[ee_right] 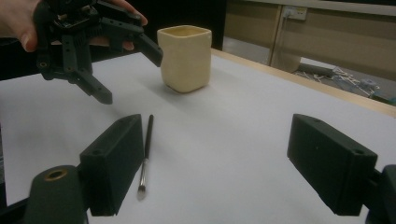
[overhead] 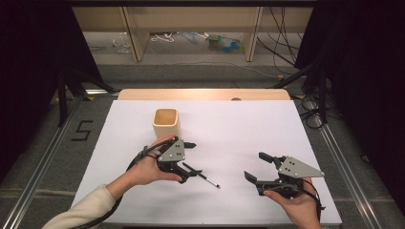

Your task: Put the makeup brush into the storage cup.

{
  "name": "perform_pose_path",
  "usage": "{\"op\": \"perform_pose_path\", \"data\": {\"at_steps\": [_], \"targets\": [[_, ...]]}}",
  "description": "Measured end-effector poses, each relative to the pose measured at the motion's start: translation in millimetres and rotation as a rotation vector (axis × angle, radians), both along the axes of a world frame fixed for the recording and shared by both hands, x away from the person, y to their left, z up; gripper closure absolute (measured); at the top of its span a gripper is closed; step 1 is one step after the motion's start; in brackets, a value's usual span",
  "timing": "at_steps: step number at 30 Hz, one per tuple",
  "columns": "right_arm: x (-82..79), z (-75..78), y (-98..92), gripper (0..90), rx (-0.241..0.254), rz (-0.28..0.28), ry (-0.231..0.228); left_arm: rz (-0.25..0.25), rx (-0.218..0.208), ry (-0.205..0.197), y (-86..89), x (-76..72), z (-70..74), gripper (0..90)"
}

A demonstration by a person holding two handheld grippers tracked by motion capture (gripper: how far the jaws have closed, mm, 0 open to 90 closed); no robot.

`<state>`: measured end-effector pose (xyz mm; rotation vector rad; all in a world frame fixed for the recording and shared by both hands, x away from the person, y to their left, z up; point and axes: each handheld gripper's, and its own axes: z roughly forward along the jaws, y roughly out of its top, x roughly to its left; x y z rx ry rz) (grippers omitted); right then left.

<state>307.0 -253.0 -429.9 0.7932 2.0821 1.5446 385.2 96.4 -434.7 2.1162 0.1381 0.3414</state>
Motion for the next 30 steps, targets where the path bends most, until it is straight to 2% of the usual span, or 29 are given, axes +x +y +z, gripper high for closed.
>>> {"op": "perform_pose_path", "data": {"at_steps": [1, 3, 5, 9, 11, 14, 15, 17, 18, 21, 22, 23, 27, 30], "targets": [[1.2, -0.1, -0.5, 19.9, -0.002, -0.002, -0.02, -0.004, 0.007, -0.001, -1.4, 0.9, 0.3, 14.2], [1.2, -0.1, -0.7, 20.0, -0.001, -0.004, -0.018, -0.015, 0.02, -0.01, -4.8, 2.7, 0.3, 14.5], [1.4, -0.2, -0.9, 20.0, -0.001, -0.004, -0.021, -0.018, 0.039, -0.002, -8.1, 3.3, -0.7, 15.1], [1.6, -0.4, -0.5, 20.1, -0.006, 0.0, -0.022, -0.046, 0.101, -0.004, -15.3, 6.8, -1.5, 15.8], [1.4, -0.4, -0.5, 20.1, -0.009, 0.006, -0.011, -0.052, 0.115, 0.003, -19.4, 8.3, -3.3, 15.9], [0.3, -0.5, -0.2, 20.3, -0.007, 0.007, 0.013, -0.078, 0.159, 0.012, -24.9, 11.3, -4.6, 16.3], [0.5, -1.4, 1.0, 20.3, 0.013, 0.012, 0.018, -0.086, 0.183, 0.009, -26.4, 12.5, -4.6, 16.4], [0.4, -0.9, 0.0, 20.5, 0.0, 0.007, 0.016, -0.1, 0.223, 0.017, -29.5, 14.7, -5.6, 16.5], [2.0, -1.1, -0.5, 20.6, -0.003, 0.006, -0.011, -0.104, 0.244, 0.024, -31.1, 15.3, -6.4, 16.8], [0.2, -1.0, 0.3, 20.8, 0.002, 0.01, 0.021, -0.134, 0.329, 0.018, -35.4, 17.1, -8.7, 18.2], [1.9, -1.2, -0.2, 20.8, -0.002, 0.012, -0.006, -0.14, 0.348, 0.029, -37.2, 16.9, -10.2, 18.4], [1.8, -1.2, -0.2, 21.0, -0.002, 0.012, -0.005, -0.144, 0.36, 0.045, -39.1, 16.2, -12.5, 18.9], [1.4, -1.4, 0.0, 21.2, 0.001, 0.014, 0.009, -0.201, 0.517, 0.05, -44.5, 19.7, -15.3, 20.5], [1.7, -1.3, -0.4, 21.2, -0.003, 0.016, 0.003, -0.23, 0.595, 0.058, -48.8, 21.0, -18.9, 22.7]]}}
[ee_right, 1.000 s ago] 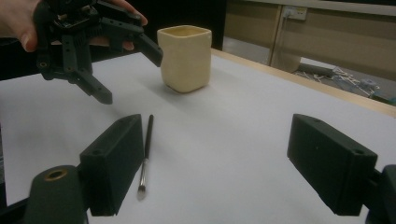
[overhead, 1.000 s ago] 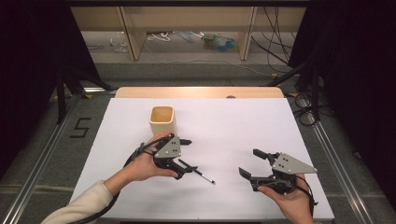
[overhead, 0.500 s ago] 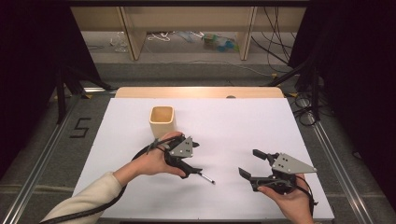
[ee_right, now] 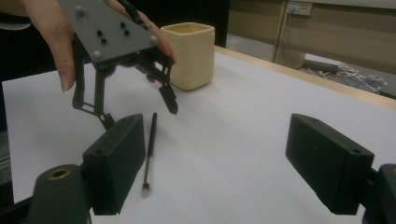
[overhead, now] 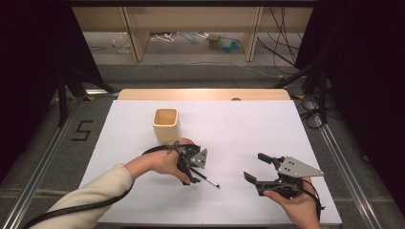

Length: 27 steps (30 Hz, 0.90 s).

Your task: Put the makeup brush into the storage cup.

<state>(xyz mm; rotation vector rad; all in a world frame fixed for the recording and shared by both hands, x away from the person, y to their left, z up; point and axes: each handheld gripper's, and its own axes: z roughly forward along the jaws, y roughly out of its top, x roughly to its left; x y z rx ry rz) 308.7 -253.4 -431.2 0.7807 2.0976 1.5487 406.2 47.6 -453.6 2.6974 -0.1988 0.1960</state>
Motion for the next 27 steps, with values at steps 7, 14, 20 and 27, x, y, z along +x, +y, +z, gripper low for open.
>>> {"op": "perform_pose_path", "data": {"at_steps": [7, 14, 20, 27], "targets": [[0.7, -1.0, 0.6, 21.7, 0.009, 0.007, 0.001, -0.024, 0.056, 0.017, -9.0, 0.6, -6.5, 29.2], [0.4, -1.2, 1.0, 22.2, 0.0, 0.004, 0.003, -0.051, 0.08, 0.029, -16.1, 1.9, -5.4, 31.8], [0.1, -1.1, 1.0, 22.8, 0.003, 0.007, 0.005, -0.05, 0.097, 0.039, -19.6, 4.4, -5.3, 38.5], [-0.1, -0.9, 1.5, 23.1, 0.004, 0.014, 0.007, -0.066, 0.139, 0.094, -22.3, 6.3, -8.1, 49.0]]}}
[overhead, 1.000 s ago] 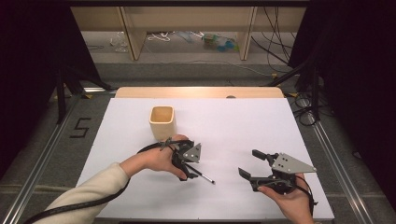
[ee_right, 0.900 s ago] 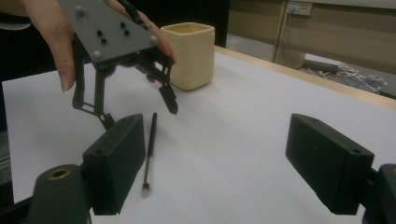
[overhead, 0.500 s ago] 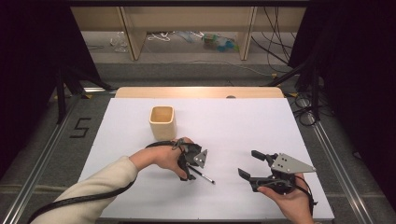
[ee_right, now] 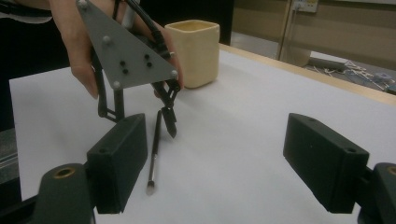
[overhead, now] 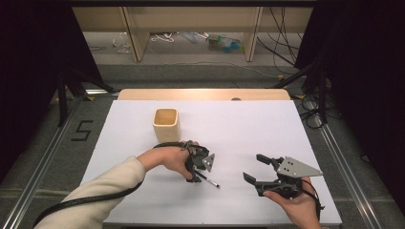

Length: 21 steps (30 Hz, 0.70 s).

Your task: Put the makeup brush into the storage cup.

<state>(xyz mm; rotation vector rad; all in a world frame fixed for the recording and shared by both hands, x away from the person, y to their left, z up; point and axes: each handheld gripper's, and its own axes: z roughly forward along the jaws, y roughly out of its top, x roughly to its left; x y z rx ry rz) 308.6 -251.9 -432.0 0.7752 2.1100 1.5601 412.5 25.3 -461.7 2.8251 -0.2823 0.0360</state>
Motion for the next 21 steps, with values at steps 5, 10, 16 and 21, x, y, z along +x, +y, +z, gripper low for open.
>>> {"op": "perform_pose_path", "data": {"at_steps": [5, 10, 16, 21], "targets": [[0.1, -0.2, 0.0, 23.3, -0.002, 0.001, 0.004, -0.035, 0.037, 0.011, -2.2, 0.8, 1.5, 57.0], [-0.2, 0.0, 0.2, 23.4, -0.001, 0.004, 0.005, -0.007, 0.044, 0.038, -4.3, -2.5, 1.2, 64.5], [-0.2, -0.1, 0.4, 23.5, -0.002, 0.004, 0.004, 0.007, 0.074, 0.039, -7.0, -6.6, 2.2, 72.5], [0.0, -0.3, 0.3, 23.5, -0.004, 0.004, 0.005, 0.014, 0.082, 0.044, -7.7, -8.2, 2.2, 79.0]]}}
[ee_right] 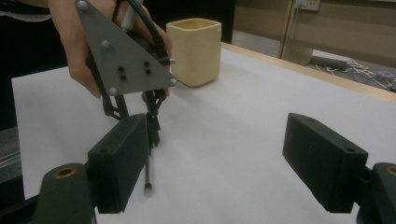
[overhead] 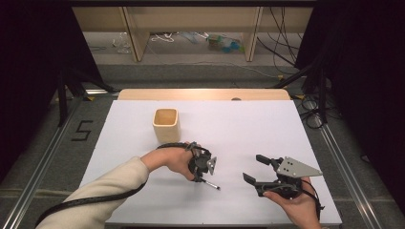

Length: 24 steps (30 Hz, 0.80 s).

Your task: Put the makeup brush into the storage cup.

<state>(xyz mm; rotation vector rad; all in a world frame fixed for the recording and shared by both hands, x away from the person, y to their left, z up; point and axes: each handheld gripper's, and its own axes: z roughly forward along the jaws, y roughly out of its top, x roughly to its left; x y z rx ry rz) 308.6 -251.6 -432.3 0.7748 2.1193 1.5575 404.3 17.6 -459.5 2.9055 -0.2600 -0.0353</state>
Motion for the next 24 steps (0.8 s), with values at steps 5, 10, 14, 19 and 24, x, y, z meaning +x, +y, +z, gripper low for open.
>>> {"op": "perform_pose_path", "data": {"at_steps": [5, 10, 14, 19, 24], "targets": [[0.0, 0.1, -0.2, 23.4, -0.001, -0.002, -0.001, 0.004, 0.012, 0.006, -0.8, -1.1, 0.3, 83.2], [0.0, -0.1, -0.1, 23.4, -0.002, -0.003, 0.0, 0.009, 0.017, 0.007, -1.4, -1.0, 0.4, 83.4], [0.3, -0.3, -0.3, 23.4, -0.002, 0.002, 0.005, 0.008, 0.016, 0.007, -1.3, -1.0, 0.4, 83.4], [0.1, -0.2, -0.3, 23.4, -0.005, -0.002, 0.006, 0.001, 0.014, 0.005, -0.9, -1.7, 0.3, 83.5], [0.1, -0.1, -0.8, 23.4, -0.014, -0.004, 0.008, -0.007, 0.013, -0.008, -0.9, -2.6, 0.5, 83.6]]}}
